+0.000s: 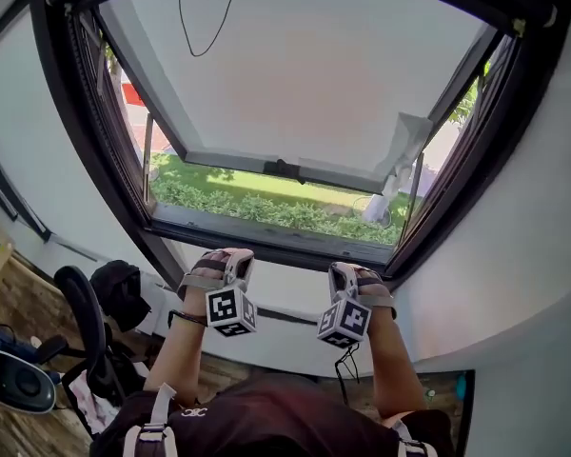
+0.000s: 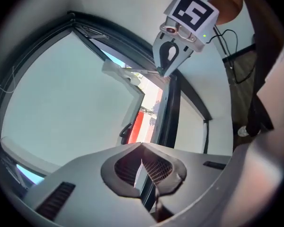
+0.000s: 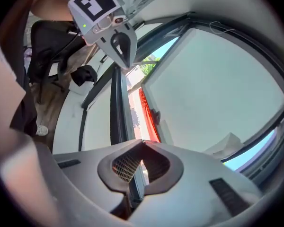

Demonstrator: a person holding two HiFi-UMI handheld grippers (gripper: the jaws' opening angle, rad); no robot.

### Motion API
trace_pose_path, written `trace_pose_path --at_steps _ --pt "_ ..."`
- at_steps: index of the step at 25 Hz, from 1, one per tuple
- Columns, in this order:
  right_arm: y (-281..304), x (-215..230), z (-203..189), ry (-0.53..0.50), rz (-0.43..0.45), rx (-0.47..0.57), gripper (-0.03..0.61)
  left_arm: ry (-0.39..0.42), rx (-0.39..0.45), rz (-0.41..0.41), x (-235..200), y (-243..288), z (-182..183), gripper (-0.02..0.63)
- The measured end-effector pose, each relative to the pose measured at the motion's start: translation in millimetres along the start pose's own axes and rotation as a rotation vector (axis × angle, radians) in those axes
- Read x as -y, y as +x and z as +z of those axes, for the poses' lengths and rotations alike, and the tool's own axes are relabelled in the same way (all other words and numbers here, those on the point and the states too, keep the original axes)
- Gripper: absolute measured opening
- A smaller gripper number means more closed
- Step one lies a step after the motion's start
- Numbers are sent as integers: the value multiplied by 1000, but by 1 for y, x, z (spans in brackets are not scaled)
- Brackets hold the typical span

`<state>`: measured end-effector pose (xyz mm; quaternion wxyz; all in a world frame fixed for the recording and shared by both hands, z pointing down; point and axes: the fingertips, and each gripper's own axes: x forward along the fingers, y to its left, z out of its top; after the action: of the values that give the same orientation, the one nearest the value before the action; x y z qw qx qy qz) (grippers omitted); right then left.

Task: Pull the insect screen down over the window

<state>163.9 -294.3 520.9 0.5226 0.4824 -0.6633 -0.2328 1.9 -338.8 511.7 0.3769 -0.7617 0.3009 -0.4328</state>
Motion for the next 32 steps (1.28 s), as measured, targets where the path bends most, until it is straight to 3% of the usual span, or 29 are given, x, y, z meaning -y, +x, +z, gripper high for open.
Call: trace_pose_path --at_steps 3,5,10,17,21,28,32 --pt "-7 16 -11 -24 -14 -31 6 44 10 -46 -3 -3 1 33" --pt "-13 28 -16 -31 -18 -44 8 67 11 -68 -9 -5 2 120" --pt "-33 61 -9 -36 -24 -24 91 133 24 -36 -49 -17 12 130" --pt "-71 151 14 -28 -224 36 92 175 71 38 -126 -43 30 127" --pt "-94 203 29 -40 -345 62 92 202 85 182 -192 -67 38 127" --pt "-136 287 61 -120 -669 89 73 191 155 637 -322 -136 52 127" --pt "-160 325 81 -132 -760 121 77 184 203 746 -362 -163 64 123"
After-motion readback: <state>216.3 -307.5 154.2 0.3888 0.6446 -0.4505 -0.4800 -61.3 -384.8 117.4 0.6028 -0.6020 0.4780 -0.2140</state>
